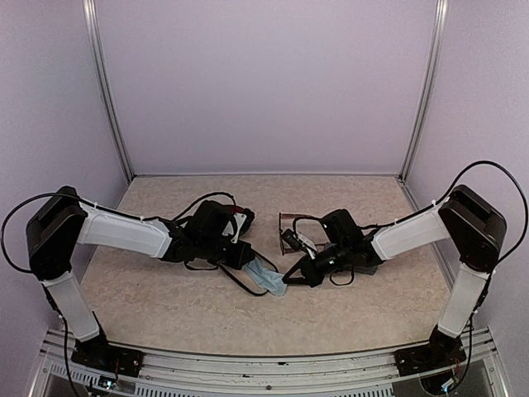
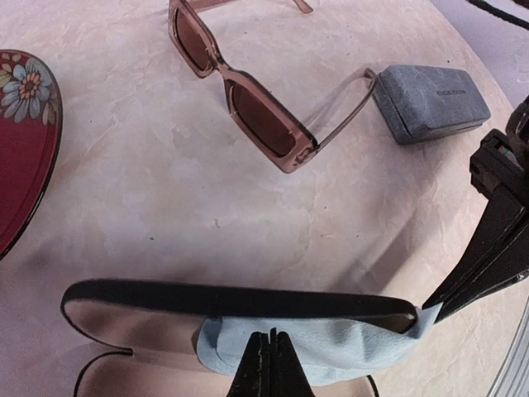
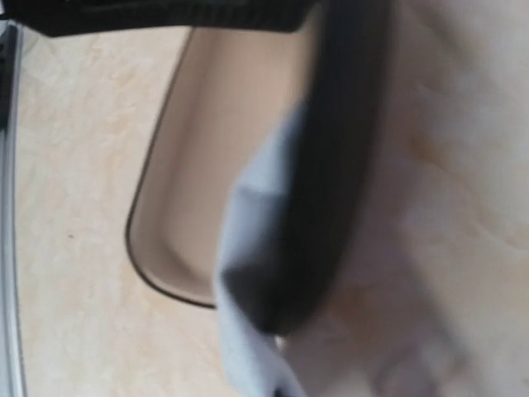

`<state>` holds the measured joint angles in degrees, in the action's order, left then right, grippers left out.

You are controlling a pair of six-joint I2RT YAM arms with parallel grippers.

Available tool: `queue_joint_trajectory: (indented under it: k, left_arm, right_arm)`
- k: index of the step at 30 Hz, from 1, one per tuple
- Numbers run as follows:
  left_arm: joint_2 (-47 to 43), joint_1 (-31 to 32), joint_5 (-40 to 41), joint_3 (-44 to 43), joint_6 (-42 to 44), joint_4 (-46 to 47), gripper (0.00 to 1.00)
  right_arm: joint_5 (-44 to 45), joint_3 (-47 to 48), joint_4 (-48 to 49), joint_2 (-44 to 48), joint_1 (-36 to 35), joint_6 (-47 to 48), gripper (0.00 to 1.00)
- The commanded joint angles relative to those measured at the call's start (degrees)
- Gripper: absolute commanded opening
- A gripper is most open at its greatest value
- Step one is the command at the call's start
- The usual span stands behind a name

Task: Organize the sunglasses
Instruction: Pick up the folded cleaning cloth from the sunglasses case.

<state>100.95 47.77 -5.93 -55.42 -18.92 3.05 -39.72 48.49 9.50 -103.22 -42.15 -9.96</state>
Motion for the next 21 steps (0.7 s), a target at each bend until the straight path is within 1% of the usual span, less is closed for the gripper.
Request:
queue_joint_trajectory:
  k: [1,5,11,14,16,21]
  left_arm:
    - [-3.0,0.7,1.0,1.1,-0.3,0.0,0.0]
    - [-3.5,0.7,1.2,1.9,-0.3,0.0,0.0]
    - [-1.6,0.7,1.2,1.2,-0.5,0.1,0.01]
    - [-0.1,0.6,1.1,0.0,-0.5,-0.1,0.1]
    - [0.9,0.6,1.1,-0.8,-0.5,-0.1,0.19]
    - [3.4,0.6,0.8,-2.9,-0.7,-0.5,0.32]
  right_arm:
    - [0.9,2.0,-2.0,2.1,-1.2,0.5,0.0]
    - [1.1,2.2,-2.4,2.3,-1.2,0.5,0.0]
    - [1.8,2.1,-2.9,2.2,-1.3,0.2,0.0]
    - [2.4,2.0,-3.0,2.8,-1.3,-0.2,0.0]
    - [2.9,1.9,-3.4,3.0,-1.3,-0.3,0.0]
    - [4.4,1.1,-4.0,3.6,-1.2,-0.8,0.0]
